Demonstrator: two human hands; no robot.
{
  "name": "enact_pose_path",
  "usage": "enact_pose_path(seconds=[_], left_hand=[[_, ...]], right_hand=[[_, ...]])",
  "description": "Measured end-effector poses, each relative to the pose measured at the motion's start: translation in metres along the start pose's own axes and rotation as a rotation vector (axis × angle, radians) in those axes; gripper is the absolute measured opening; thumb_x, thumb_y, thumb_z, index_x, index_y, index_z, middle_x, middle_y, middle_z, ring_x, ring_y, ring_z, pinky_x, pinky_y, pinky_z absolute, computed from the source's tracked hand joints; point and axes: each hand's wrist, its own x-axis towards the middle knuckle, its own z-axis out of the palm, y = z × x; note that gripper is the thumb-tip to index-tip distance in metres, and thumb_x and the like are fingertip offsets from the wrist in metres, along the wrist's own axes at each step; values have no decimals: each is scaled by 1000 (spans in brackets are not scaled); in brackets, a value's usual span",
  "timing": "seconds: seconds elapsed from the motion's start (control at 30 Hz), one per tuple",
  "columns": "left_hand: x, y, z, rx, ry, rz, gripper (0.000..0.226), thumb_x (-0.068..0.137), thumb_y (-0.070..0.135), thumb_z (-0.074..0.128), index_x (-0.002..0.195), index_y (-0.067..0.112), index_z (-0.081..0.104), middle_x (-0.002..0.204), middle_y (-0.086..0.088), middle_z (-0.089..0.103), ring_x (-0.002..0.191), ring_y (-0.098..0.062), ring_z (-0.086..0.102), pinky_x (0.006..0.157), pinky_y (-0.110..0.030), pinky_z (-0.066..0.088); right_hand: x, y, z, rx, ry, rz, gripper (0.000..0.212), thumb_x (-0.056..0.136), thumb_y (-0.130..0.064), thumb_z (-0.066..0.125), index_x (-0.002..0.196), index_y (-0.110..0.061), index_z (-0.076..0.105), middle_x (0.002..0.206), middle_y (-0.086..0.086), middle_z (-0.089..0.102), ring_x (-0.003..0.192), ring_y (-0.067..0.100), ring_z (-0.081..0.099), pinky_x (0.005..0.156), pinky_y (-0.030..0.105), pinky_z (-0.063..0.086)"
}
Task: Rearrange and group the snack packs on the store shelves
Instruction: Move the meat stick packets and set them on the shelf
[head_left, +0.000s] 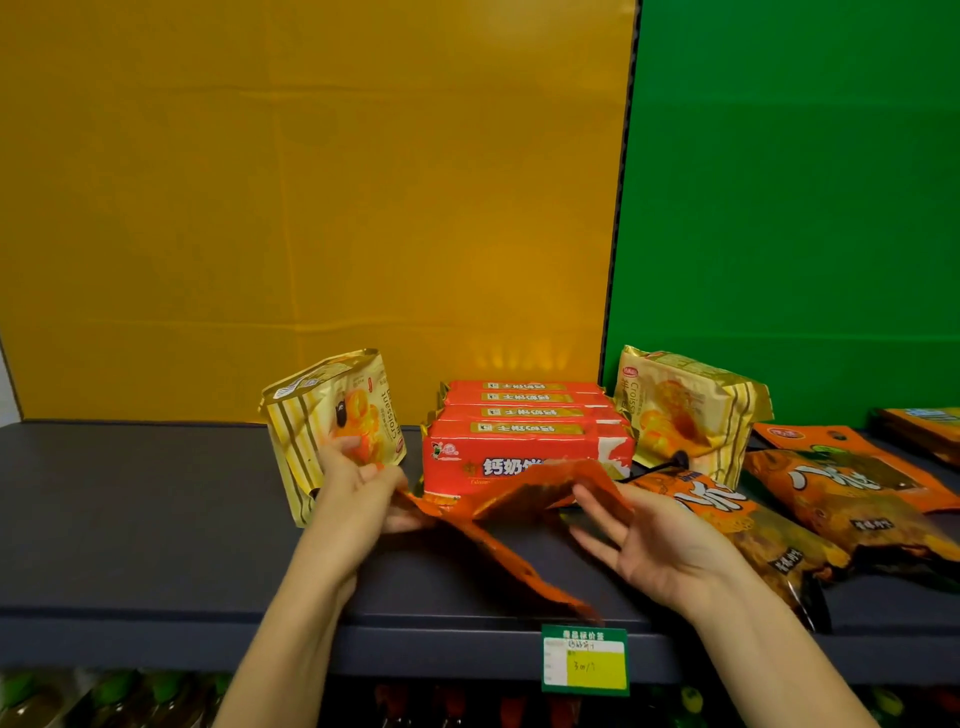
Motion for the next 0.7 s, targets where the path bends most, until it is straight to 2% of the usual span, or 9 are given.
enact_pose_path(seconds=[0.07,0.13,0.17,0.23,0.33,0.4,0.47,0.6,0.7], left_hand=[[-5,11,-10,16,-22,20,46,87,-4,50,118,20,27,86,-12,60,47,-14,68,41,-21,52],[-11,16,-25,53,-40,38,45,87,-1,53,118,22,29,75,-7,69,47,-10,67,40,-19,50],[-14,17,-35,71,-49,41,45,88,1,54,117,24,29,66,-2,73,47,-9,67,40,-19,50],[-22,17,-54,77,-82,21,46,88,7,55,117,32,29,67,11,75,56,-11,71,46,-26,53],[-28,9,-75,78,-82,-46,37,87,16,56,115,32,39,80,2,75,65,-23,73,56,-36,53],[-29,0,-82,106,-82,-30,21,89,15,53,109,23,53,80,-1,75,61,-21,73,49,-28,53],[-28,-10,-86,153,-93,27,17,91,16,50,101,25,61,81,3,75,55,-12,70,43,-18,49],[-27,-15,-97,228,-39,151,20,92,18,48,90,32,63,75,11,74,48,-3,65,47,-23,43],[-32,-8,-108,212,19,217,12,87,30,57,95,35,65,83,5,74,57,-11,70,46,-35,54]], right_hand=[[-1,-2,0,53,4,-7,16,87,-4,50,82,-11,65,66,3,75,59,9,71,69,38,52],[-8,-1,-1,82,-8,-16,22,84,-2,52,73,-7,71,67,6,75,59,13,72,65,38,55],[-12,1,-2,79,-15,-17,24,79,0,56,65,-6,74,67,8,75,58,14,72,61,36,57],[-23,7,-9,31,-31,-16,14,62,0,63,56,-5,75,68,10,75,59,16,72,54,31,59],[-38,16,-24,-150,-57,9,19,62,-5,59,69,-4,77,75,16,75,63,21,73,51,25,58],[-46,16,-30,-341,-75,33,22,72,-6,58,87,-2,74,77,19,74,65,22,73,57,23,58],[-52,12,-29,-543,-84,40,18,86,-6,53,99,-3,64,75,17,74,61,20,71,59,22,58],[-61,4,-18,-855,-110,-16,18,94,-9,45,100,-3,60,78,16,74,54,14,69,58,18,54],[-70,-7,-16,-864,-99,-100,21,94,-7,43,99,0,62,73,15,74,51,13,67,58,17,55]])
